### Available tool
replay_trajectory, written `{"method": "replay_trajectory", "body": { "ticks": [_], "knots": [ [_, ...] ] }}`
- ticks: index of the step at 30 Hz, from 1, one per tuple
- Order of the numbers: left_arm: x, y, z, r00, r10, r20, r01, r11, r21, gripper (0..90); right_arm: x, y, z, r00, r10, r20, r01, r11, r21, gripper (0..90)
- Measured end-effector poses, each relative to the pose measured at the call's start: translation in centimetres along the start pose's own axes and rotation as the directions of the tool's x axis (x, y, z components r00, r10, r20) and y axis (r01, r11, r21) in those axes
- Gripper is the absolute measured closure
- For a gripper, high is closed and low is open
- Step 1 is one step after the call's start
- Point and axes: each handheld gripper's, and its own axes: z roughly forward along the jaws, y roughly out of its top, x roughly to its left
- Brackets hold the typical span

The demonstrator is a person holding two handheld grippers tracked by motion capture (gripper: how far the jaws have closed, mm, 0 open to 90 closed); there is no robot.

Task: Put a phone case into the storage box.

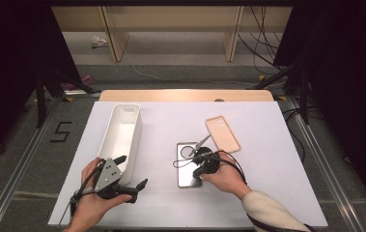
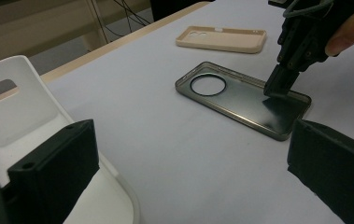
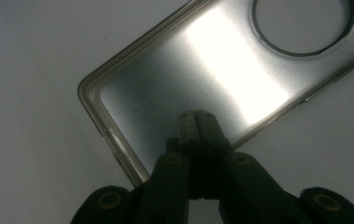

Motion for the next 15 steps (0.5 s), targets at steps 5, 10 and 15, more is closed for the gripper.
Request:
{"method": "replay_trajectory", "body": {
  "ticks": [5, 10, 15],
  "knots": [
    [0.00, 0.00, 0.02, 1.0000, 0.000, 0.001, 0.000, 1.0000, 0.000, 1.7, -0.36, -0.19, -0.08, 0.9999, 0.009, -0.006, -0.009, 1.000, -0.004, 90.0],
    [0.00, -0.01, 0.02, 1.0000, 0.000, 0.000, 0.000, 1.0000, 0.002, 1.7, 0.03, -0.15, -0.02, 0.9999, 0.002, -0.017, -0.002, 1.000, 0.000, 90.0],
    [-0.02, -0.02, 0.05, 1.0000, 0.001, 0.003, -0.001, 1.0000, 0.002, 1.8, 0.49, -0.05, 0.10, 0.9996, -0.002, -0.028, 0.002, 1.000, -0.001, 90.0]
  ]
}}
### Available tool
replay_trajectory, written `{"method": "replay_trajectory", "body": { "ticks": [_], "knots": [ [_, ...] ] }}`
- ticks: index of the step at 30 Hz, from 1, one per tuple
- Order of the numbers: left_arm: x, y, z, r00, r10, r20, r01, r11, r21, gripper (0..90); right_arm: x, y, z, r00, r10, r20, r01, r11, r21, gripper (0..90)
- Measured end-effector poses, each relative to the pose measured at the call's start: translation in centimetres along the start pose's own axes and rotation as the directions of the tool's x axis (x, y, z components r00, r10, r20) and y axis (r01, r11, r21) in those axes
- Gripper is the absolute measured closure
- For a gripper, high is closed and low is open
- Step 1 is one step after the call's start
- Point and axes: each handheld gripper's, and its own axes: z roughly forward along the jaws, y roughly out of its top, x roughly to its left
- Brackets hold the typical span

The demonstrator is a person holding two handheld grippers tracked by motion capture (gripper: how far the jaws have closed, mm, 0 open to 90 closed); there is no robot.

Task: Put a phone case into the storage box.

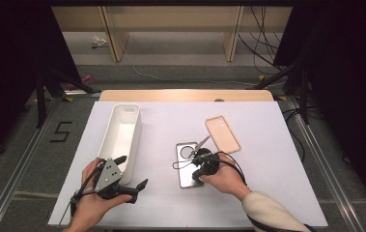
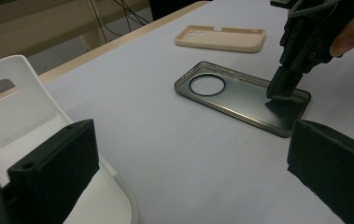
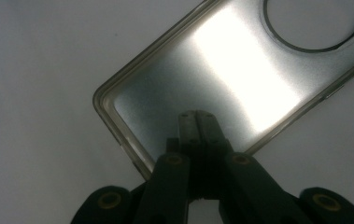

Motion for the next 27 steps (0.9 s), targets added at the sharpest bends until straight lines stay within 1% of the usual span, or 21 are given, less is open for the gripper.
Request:
{"method": "replay_trajectory", "body": {
  "ticks": [3, 5, 9, 11, 13, 15, 16, 17, 18, 19, 20, 21, 22, 23, 24, 26, 27],
  "knots": [
    [0.0, 0.0, 0.0, 1.0000, -0.001, 0.000, 0.001, 1.0000, 0.000, 1.8, 0.1, 0.0, 0.1, 1.0000, 0.000, -0.005, 0.000, 1.000, -0.003, 90.0],
    [0.0, 0.0, 0.0, 1.0000, -0.001, -0.001, 0.001, 1.0000, -0.001, 1.8, 0.2, 0.0, 0.0, 1.0000, 0.003, 0.001, -0.003, 1.000, -0.009, 90.0],
    [0.0, 0.0, 0.0, 1.0000, 0.000, 0.000, 0.000, 1.0000, 0.000, 1.8, -0.1, 0.1, -0.4, 1.0000, 0.007, 0.005, -0.007, 1.000, -0.024, 90.0],
    [0.0, 0.0, 0.0, 1.0000, 0.000, 0.000, 0.000, 1.0000, -0.001, 1.8, -0.4, 0.0, -0.9, 0.9998, 0.017, 0.010, -0.017, 0.999, -0.036, 90.0],
    [0.0, 0.0, 0.0, 1.0000, 0.000, -0.001, 0.000, 1.0000, -0.001, 1.8, -0.5, -0.1, -1.0, 0.9998, 0.018, 0.008, -0.018, 0.999, -0.036, 90.0],
    [0.0, 0.0, 0.0, 1.0000, 0.000, 0.000, 0.000, 1.0000, 0.000, 1.8, -0.5, -0.1, -1.1, 1.0000, 0.001, 0.007, 0.000, 0.999, -0.038, 90.0],
    [0.0, 0.0, 0.0, 1.0000, 0.000, 0.000, 0.000, 1.0000, 0.000, 1.8, -0.5, -0.1, -1.1, 1.0000, 0.001, 0.007, 0.000, 0.999, -0.038, 90.0],
    [0.0, 0.0, 0.0, 1.0000, 0.000, 0.000, 0.000, 1.0000, 0.001, 1.8, -0.2, 0.0, -1.3, 0.9997, -0.024, 0.008, 0.025, 0.999, -0.046, 87.7],
    [0.0, 0.0, 0.0, 1.0000, 0.000, 0.000, 0.000, 1.0000, 0.001, 1.8, -0.2, 0.0, -1.3, 0.9997, -0.024, 0.008, 0.025, 0.999, -0.046, 87.7],
    [0.0, 0.0, 0.0, 1.0000, 0.000, 0.001, 0.000, 1.0000, 0.001, 1.8, -0.1, 0.1, -1.4, 0.9990, -0.043, 0.011, 0.043, 0.998, -0.054, 84.1],
    [0.0, 0.0, 0.0, 1.0000, -0.002, 0.002, 0.002, 1.0000, 0.001, 1.8, 0.1, 0.2, -1.6, 0.9946, -0.103, 0.014, 0.103, 0.993, -0.052, 77.1],
    [0.0, 0.0, 0.0, 1.0000, -0.002, 0.002, 0.002, 1.0000, 0.001, 1.8, 0.4, 0.3, -1.8, 0.9884, -0.149, 0.029, 0.151, 0.987, -0.062, 72.1],
    [0.0, 0.0, 0.0, 1.0000, -0.002, 0.002, 0.002, 1.0000, 0.001, 1.8, 0.6, 0.3, -1.9, 0.9794, -0.195, 0.052, 0.199, 0.977, -0.073, 66.1],
    [0.0, 0.0, 0.0, 1.0000, -0.002, 0.001, 0.002, 1.0000, 0.000, 1.8, 1.0, 0.4, -2.2, 0.9569, -0.281, 0.074, 0.286, 0.956, -0.065, 55.5],
    [0.0, 0.0, 0.0, 1.0000, -0.001, 0.002, 0.001, 1.0000, 0.001, 1.8, 1.2, 0.4, -2.2, 0.9446, -0.319, 0.077, 0.323, 0.945, -0.043, 52.6],
    [0.0, 0.0, 0.0, 1.0000, -0.002, 0.002, 0.002, 1.0000, 0.000, 1.8, 1.5, 0.3, -2.4, 0.9140, -0.391, 0.108, 0.395, 0.918, -0.019, 45.4],
    [0.0, 0.0, 0.0, 1.0000, -0.002, 0.002, 0.002, 1.0000, 0.000, 1.8, 1.5, 0.3, -2.4, 0.9140, -0.391, 0.108, 0.395, 0.918, -0.019, 45.4]
  ]
}}
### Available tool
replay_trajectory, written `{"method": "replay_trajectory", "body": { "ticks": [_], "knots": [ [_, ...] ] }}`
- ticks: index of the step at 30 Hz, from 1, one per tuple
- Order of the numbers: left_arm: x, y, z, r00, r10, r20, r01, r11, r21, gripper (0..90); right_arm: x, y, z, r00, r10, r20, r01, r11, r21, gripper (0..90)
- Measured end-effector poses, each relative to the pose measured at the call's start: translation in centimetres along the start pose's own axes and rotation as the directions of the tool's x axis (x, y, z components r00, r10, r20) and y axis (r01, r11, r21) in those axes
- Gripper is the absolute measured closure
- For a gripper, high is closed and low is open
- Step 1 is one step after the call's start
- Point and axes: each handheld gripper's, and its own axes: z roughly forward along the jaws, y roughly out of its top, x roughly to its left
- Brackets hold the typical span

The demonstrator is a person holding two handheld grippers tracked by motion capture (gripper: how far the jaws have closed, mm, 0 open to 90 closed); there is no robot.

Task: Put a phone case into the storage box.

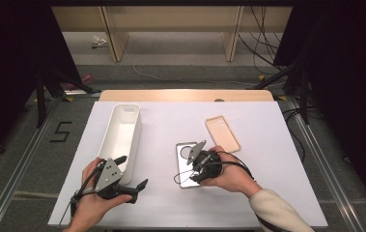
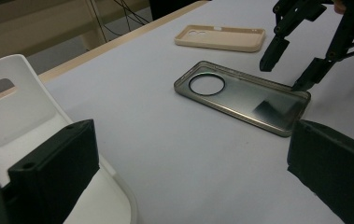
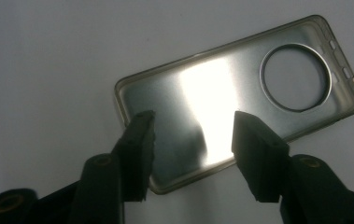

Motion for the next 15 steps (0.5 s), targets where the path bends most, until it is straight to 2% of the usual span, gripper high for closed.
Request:
{"method": "replay_trajectory", "body": {
  "ticks": [2, 3, 4, 5, 7, 10, 15],
  "knots": [
    [0.02, 0.00, -0.01, 1.0000, -0.001, 0.000, 0.001, 1.0000, -0.001, 1.8, 0.31, 0.10, -0.20, 0.9989, -0.047, 0.005, 0.046, 0.998, 0.038, 40.9],
    [0.03, -0.02, -0.01, 1.0000, -0.001, 0.000, 0.001, 1.0000, -0.001, 1.8, 0.42, 0.23, -0.30, 0.9966, -0.081, 0.009, 0.080, 0.995, 0.066, 34.1],
    [0.06, -0.04, -0.01, 1.0000, -0.002, -0.001, 0.002, 1.0000, 0.000, 1.8, 0.42, 0.23, -0.30, 0.9966, -0.081, 0.009, 0.080, 0.995, 0.066, 34.1],
    [0.11, -0.08, -0.01, 1.0000, -0.003, 0.000, 0.003, 1.0000, -0.001, 1.8, 0.66, 0.40, -0.29, 0.9961, -0.087, 0.007, 0.086, 0.991, 0.097, 30.2],
    [0.12, -0.09, -0.02, 1.0000, -0.006, 0.001, 0.006, 1.0000, -0.002, 1.8, 0.80, 0.54, -0.18, 0.9953, -0.096, 0.004, 0.095, 0.989, 0.116, 28.8],
    [0.12, -0.11, -0.03, 1.0000, -0.007, 0.003, 0.007, 1.0000, -0.003, 1.8, 0.96, 0.71, 0.09, 0.9926, -0.121, 0.013, 0.118, 0.984, 0.132, 26.6],
    [0.16, -0.17, -0.02, 0.9999, -0.009, 0.006, 0.009, 1.0000, -0.004, 1.8, 0.97, 0.89, 0.25, 0.9928, -0.119, 0.008, 0.117, 0.982, 0.150, 25.9]
  ]
}}
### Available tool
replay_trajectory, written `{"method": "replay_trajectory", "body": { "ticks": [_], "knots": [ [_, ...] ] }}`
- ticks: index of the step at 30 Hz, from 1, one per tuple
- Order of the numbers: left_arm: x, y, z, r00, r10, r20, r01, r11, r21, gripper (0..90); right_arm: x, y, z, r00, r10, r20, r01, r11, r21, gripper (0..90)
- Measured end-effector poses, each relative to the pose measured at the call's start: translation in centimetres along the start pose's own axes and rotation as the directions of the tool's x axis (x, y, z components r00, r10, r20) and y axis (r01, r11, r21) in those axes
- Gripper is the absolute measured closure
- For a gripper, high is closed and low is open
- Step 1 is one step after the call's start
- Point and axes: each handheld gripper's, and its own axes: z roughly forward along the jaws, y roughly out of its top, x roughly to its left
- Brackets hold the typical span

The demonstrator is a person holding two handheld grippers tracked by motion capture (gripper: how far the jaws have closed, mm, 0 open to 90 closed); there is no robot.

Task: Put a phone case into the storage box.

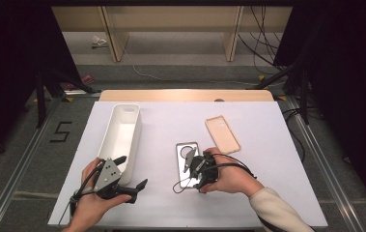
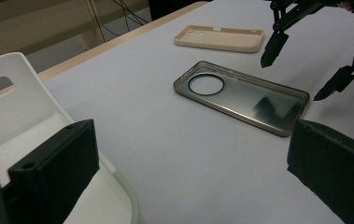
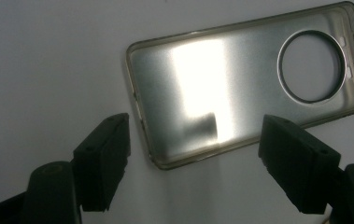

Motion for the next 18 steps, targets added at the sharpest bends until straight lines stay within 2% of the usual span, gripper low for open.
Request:
{"method": "replay_trajectory", "body": {
  "ticks": [8, 18],
  "knots": [
    [-0.08, 0.07, -0.03, 0.9999, 0.010, 0.004, -0.010, 0.9999, 0.000, 1.8, 0.05, 0.23, 0.40, 0.9997, -0.021, 0.015, 0.021, 1.000, 0.015, 26.6],
    [-0.50, 0.34, 0.02, 0.9996, 0.029, -0.001, -0.029, 0.9996, 0.004, 1.8, 0.57, 0.56, 0.50, 0.9978, -0.057, 0.033, 0.055, 0.997, 0.062, 30.1]
  ]
}}
